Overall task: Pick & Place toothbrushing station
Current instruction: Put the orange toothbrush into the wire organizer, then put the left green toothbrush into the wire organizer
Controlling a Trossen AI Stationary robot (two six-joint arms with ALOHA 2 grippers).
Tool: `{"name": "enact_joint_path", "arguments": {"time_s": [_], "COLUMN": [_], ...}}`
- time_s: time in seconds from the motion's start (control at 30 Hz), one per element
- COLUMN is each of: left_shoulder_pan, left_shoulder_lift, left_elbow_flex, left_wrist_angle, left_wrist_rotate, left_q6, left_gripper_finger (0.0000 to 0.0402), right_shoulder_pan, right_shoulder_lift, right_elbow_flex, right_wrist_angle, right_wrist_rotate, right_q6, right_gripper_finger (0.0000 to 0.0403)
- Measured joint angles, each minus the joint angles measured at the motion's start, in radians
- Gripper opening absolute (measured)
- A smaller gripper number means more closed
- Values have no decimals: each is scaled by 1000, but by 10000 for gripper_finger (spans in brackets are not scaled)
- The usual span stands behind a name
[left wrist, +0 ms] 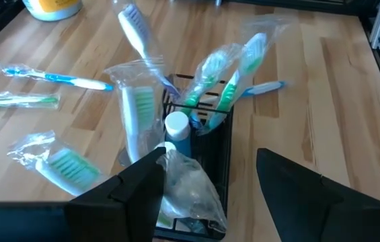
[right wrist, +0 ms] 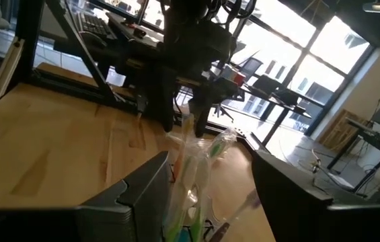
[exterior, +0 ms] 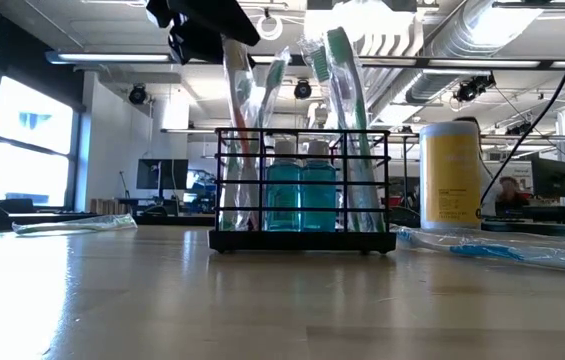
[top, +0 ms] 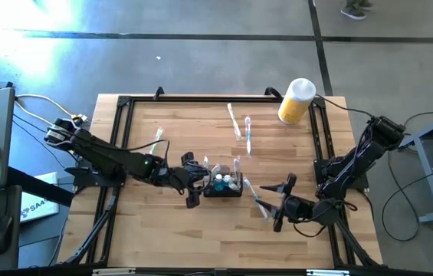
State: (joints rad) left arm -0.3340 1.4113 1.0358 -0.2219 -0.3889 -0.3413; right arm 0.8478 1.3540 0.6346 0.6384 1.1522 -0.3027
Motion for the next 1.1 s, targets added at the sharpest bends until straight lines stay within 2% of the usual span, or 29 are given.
{"name": "enact_joint_path", "arguments": {"time_s": [0.17, 0.33, 0.53, 0.77, 0.9, 1.0, 1.1], "left_shoulder_pan": [0, 0, 0, 0, -1, 1, 24], "left_shoulder_lift": [0, 0, 0, 0, 0, 0, 0], "left_elbow_flex": [43, 124, 217, 346, 407, 439, 445], "left_wrist_angle": [-65, -219, -361, -527, -730, -931, -1129], "left_wrist_rotate": [3, 0, -50, -84, -219, -322, -356], "left_q6": [-11, -31, -25, -4, -59, -189, -337], "left_gripper_finger": [226, 226, 226, 226, 226, 225, 225], "right_shoulder_pan": [0, 0, 0, -10, -42, -65, -91], "right_shoulder_lift": [0, 0, 0, 0, 0, 0, 0], "right_elbow_flex": [0, 0, 0, 0, 0, 0, 0], "right_wrist_angle": [-1, 0, 1, 1, 1, 0, 0], "right_wrist_rotate": [-2, -3, -86, -81, -81, -81, -86], "right_q6": [14, 27, 44, 14, 3, -19, -45], "right_gripper_finger": [203, 203, 203, 203, 203, 203, 203]}}
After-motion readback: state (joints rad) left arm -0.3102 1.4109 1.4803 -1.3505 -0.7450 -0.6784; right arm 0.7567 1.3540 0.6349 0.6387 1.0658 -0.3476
